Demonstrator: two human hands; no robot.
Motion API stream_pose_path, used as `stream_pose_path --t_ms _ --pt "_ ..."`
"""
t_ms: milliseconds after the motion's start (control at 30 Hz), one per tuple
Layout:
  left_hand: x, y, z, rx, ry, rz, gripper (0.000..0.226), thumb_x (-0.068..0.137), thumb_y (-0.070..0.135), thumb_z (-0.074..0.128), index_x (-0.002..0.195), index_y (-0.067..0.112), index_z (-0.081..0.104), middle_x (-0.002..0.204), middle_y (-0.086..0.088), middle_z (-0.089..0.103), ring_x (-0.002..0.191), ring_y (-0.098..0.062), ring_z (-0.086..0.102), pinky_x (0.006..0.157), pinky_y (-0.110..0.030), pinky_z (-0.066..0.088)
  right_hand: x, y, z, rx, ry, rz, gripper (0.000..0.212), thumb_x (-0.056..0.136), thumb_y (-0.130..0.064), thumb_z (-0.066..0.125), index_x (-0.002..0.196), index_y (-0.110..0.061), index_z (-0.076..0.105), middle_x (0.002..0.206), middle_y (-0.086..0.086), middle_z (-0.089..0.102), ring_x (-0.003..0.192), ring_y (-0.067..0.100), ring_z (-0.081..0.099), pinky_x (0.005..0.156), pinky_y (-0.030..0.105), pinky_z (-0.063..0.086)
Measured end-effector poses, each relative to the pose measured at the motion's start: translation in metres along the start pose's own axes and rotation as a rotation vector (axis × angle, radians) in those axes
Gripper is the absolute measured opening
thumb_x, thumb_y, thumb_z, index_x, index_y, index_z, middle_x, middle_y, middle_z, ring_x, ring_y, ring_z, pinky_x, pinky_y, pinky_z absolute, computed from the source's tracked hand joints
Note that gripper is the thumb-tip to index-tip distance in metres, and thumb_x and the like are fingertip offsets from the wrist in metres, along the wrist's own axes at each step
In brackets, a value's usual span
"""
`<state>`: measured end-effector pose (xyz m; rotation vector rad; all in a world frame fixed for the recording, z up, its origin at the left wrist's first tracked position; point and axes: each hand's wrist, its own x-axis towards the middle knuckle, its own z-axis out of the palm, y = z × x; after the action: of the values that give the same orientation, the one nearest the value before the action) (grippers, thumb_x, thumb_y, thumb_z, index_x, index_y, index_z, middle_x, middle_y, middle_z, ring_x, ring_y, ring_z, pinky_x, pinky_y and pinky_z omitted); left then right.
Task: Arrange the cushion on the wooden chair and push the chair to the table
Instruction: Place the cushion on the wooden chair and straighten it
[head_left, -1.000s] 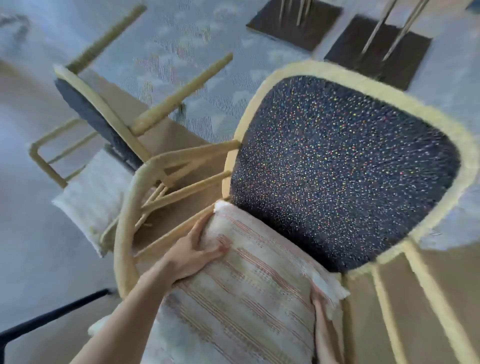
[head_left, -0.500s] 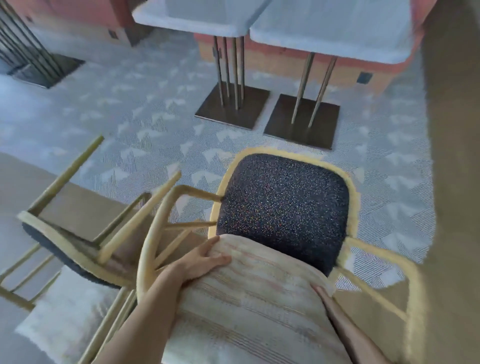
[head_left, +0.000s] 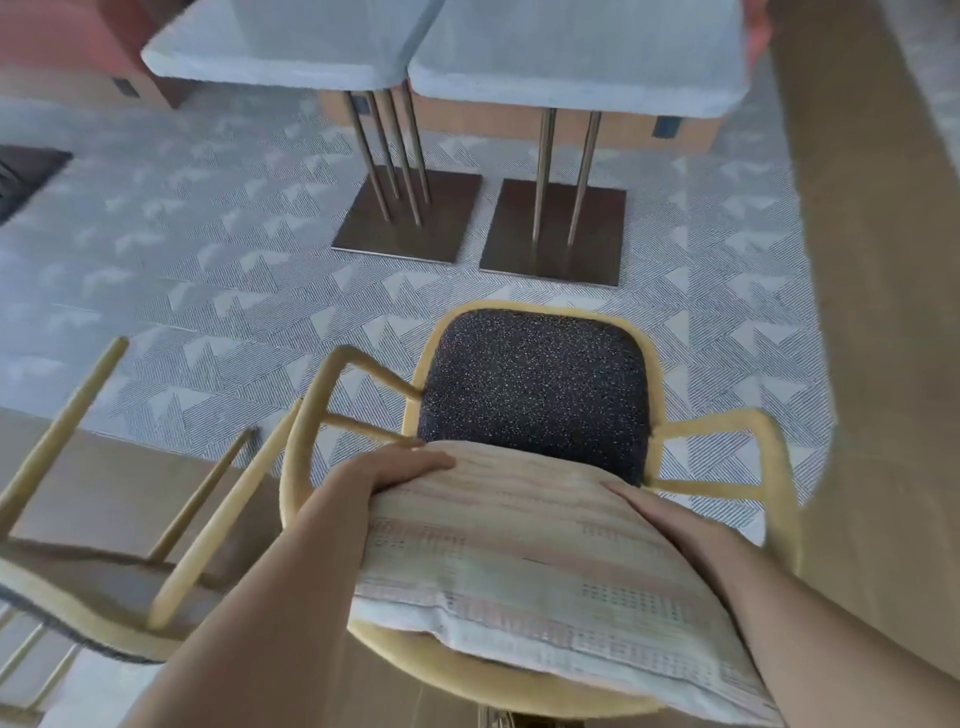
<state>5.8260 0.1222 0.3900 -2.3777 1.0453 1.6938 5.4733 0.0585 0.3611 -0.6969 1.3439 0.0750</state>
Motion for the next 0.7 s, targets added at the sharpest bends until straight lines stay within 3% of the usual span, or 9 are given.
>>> stream_pose_path --t_ms 100,233,300,367,433,533,600,633,700 --pt "0.001 0.015 -0.014 0.095 0.043 0.054 0.082 0.096 0.070 0.060 0.165 0.033 0.036 0.175 -0.003 0.027 0.159 -0.031 0.030 0.130 -0.047 0.023 -0.001 -0.020 -0.007 -0.095 0.005 0.009 0.045 0.100 -0.054 0.058 0.123 -0.018 0.070 0.120 0.017 0.076 0.117 0.032 0.070 0.097 0.039 0.055" --pt "-0.005 0.036 -0.030 0.131 0.101 0.090 0.069 0.094 0.072 0.062 0.155 0.044 0.046 0.172 -0.004 0.033 0.156 -0.034 0.034 0.128 -0.050 0.024 0.002 -0.049 -0.019 -0.188 -0.008 -0.048 0.044 0.103 -0.050 0.054 0.126 -0.016 0.071 0.098 0.007 0.081 0.090 0.020 0.077 0.077 0.028 0.058" --pt "-0.011 0.040 -0.034 0.111 0.133 0.114 0.065 0.092 0.072 0.064 0.151 0.047 0.050 0.170 -0.005 0.036 0.153 -0.034 0.039 0.126 -0.050 0.027 -0.002 -0.056 -0.023 -0.237 -0.012 -0.077 0.045 0.103 -0.048 0.056 0.128 -0.014 0.072 0.110 0.010 0.080 0.105 0.026 0.074 0.096 0.036 0.057" --pt "-0.020 0.042 -0.031 0.096 0.156 0.134 0.062 0.093 0.070 0.065 0.149 0.049 0.052 0.168 -0.006 0.039 0.151 -0.034 0.043 0.125 -0.049 0.029 -0.005 -0.059 -0.028 -0.280 -0.038 -0.086 0.047 0.101 -0.050 0.059 0.128 -0.014 0.073 0.125 0.014 0.075 0.122 0.032 0.068 0.115 0.047 0.046" --pt "-0.033 0.042 -0.024 0.060 0.204 0.170 0.055 0.095 0.066 0.065 0.145 0.046 0.056 0.159 -0.007 0.050 0.142 -0.032 0.051 0.118 -0.045 0.036 -0.012 -0.059 -0.030 -0.323 -0.033 -0.093 0.048 0.097 -0.054 0.061 0.124 -0.017 0.076 0.125 0.012 0.075 0.122 0.031 0.068 0.117 0.049 0.044" --pt "-0.068 0.043 -0.016 -0.095 0.335 0.291 0.044 0.098 0.058 0.067 0.138 0.042 0.061 0.136 -0.002 0.065 0.122 -0.023 0.062 0.098 -0.032 0.041 -0.043 -0.061 -0.017 -0.553 0.108 -0.141 0.061 0.086 -0.072 0.065 0.121 -0.023 0.075 0.124 0.004 0.075 0.115 0.025 0.070 0.105 0.043 0.052" --pt "-0.104 0.043 -0.012 -0.220 0.443 0.432 0.036 0.100 0.049 0.068 0.134 0.037 0.064 0.135 0.002 0.067 0.123 -0.016 0.064 0.100 -0.020 0.044 -0.072 -0.067 -0.002 -0.624 0.218 -0.296 0.067 0.087 -0.072 0.065 0.134 -0.023 0.067 0.138 -0.001 0.065 0.128 0.023 0.062 0.105 0.037 0.047" --pt "-0.130 0.043 -0.014 -0.292 0.505 0.526 0.032 0.100 0.045 0.069 0.131 0.037 0.065 0.139 0.004 0.066 0.123 -0.013 0.065 0.105 -0.019 0.047 -0.094 -0.076 0.008 -0.562 0.246 -0.461 0.066 0.091 -0.065 0.066 0.140 -0.022 0.061 0.147 -0.001 0.059 0.135 0.021 0.056 0.106 0.033 0.043" --pt "-0.189 0.039 -0.015 -0.467 0.578 0.701 0.031 0.097 0.047 0.071 0.126 0.038 0.064 0.138 0.002 0.066 0.123 -0.022 0.069 0.105 -0.046 0.057 -0.147 -0.098 0.037 -0.350 0.198 -0.811 0.056 0.094 -0.050 0.071 0.141 -0.021 0.059 0.149 -0.001 0.059 0.135 0.014 0.057 0.100 0.019 0.043"
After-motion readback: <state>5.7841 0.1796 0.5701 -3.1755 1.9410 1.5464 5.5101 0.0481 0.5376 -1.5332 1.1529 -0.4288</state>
